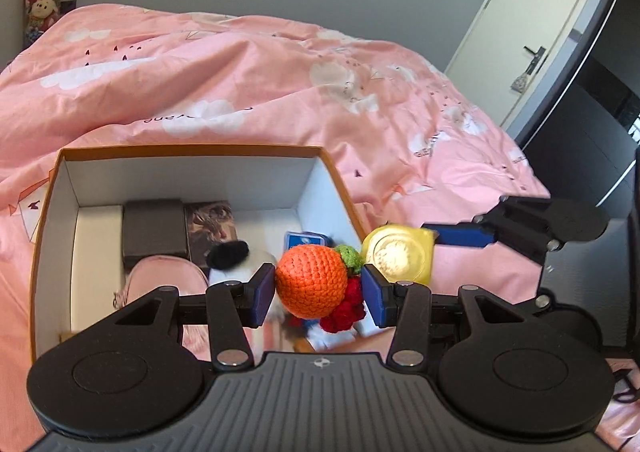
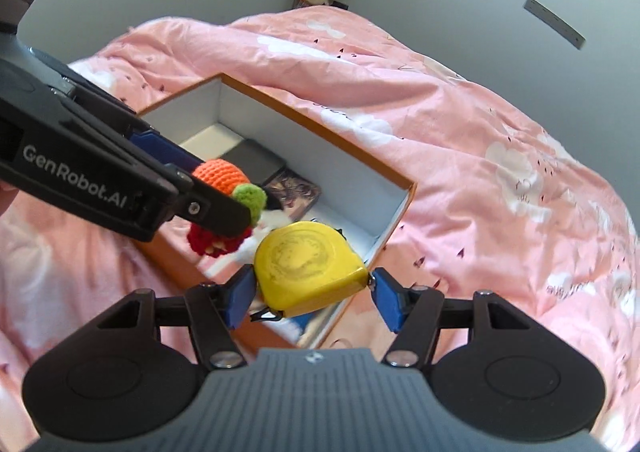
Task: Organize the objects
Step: 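Lift the crochet fruit and tape measure and carry them over the shoebox, then lower the crochet fruit and tape measure into the shoebox and open both grippers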
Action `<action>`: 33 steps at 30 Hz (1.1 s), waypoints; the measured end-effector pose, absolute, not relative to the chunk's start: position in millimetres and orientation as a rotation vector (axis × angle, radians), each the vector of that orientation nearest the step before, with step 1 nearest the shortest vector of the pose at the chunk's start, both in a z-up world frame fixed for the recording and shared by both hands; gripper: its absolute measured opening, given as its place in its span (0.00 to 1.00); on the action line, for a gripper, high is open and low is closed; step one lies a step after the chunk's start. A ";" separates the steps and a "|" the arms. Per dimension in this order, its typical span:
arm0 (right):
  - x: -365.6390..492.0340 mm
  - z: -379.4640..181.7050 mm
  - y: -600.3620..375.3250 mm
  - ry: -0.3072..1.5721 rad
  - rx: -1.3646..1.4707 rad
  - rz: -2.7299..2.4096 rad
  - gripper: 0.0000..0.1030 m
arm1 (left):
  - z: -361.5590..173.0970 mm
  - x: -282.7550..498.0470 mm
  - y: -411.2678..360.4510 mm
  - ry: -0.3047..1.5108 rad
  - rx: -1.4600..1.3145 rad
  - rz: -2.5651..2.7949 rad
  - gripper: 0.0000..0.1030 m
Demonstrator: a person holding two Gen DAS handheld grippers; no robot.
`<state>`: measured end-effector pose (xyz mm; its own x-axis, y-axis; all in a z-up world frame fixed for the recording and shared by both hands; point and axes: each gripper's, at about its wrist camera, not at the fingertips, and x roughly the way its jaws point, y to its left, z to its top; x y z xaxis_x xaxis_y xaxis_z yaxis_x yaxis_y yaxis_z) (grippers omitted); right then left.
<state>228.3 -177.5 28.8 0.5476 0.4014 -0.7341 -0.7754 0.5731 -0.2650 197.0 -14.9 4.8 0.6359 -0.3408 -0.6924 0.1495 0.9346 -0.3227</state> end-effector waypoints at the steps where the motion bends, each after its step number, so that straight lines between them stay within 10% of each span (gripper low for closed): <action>1: 235.0 28.0 -173.5 0.671 -0.649 0.757 0.62 | 1.9 203.6 -13.9 0.841 -0.246 -0.281 0.52; 33: 345.0 -45.3 -84.7 0.683 -1.053 0.789 0.62 | -67.7 319.1 -3.3 0.950 -0.211 -0.173 0.51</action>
<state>345.0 -84.7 -45.3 0.5478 0.2317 -0.8039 -0.8288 0.2811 -0.4838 319.1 -3.3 -67.7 0.5706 -0.2382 -0.7859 0.0535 0.9658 -0.2538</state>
